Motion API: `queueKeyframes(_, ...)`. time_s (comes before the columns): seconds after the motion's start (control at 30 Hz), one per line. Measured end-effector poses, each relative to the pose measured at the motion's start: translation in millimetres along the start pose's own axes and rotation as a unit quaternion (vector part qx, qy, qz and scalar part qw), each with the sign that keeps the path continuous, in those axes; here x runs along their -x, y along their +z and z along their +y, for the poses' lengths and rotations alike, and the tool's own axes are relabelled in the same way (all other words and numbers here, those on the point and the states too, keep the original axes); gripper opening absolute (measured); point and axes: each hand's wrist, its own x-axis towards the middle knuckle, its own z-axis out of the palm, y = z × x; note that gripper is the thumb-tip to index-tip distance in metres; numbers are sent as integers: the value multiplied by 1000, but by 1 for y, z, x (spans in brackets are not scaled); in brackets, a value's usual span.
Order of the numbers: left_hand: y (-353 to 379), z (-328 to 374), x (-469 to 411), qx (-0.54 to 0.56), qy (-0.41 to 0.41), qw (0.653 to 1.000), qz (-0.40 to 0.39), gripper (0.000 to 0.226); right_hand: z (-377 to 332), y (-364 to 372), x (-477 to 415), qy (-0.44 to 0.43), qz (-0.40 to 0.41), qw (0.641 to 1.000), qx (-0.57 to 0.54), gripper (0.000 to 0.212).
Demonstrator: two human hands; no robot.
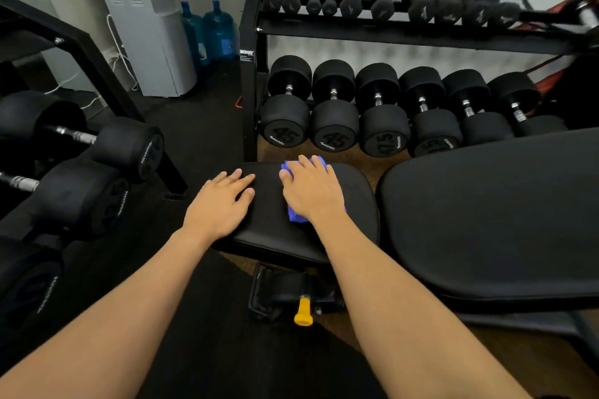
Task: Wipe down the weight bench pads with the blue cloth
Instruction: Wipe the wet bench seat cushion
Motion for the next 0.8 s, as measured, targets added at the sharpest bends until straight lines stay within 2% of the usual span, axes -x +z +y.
queueKeyframes(0.1, 4, -1, 3, -15, -1, 1000, 22, 49, -3, 1, 13, -25, -12, 999, 25, 51)
queueKeyframes(0.23, 6, 0, 6, -7, -3, 999, 36, 48, -2, -4, 95, -93, 21, 995, 32, 50)
queueKeyframes(0.33, 6, -2, 7, -5, -2, 999, 34, 48, 43, -18, 114, -39, 28, 998, 29, 52)
queueKeyframes(0.43, 5, 0, 7, -5, -10, 999, 38, 48, 93, -21, 64, 46, -22, 999, -7, 53)
queueKeyframes(0.5, 5, 2, 8, -5, -16, 999, 39, 49, 103, -18, 27, 80, -40, 995, -33, 51)
queueKeyframes(0.57, 5, 2, 8, -11, -17, 999, 39, 49, 92, -12, 9, 86, -31, 996, 13, 50)
queueKeyframes(0.67, 4, 4, 9, -13, -18, 999, 44, 48, 65, -9, 39, 25, 7, 997, 73, 51)
queueKeyframes(0.8, 3, 3, 9, -14, -15, 999, 41, 49, 51, -19, 120, -89, 18, 995, 48, 51)
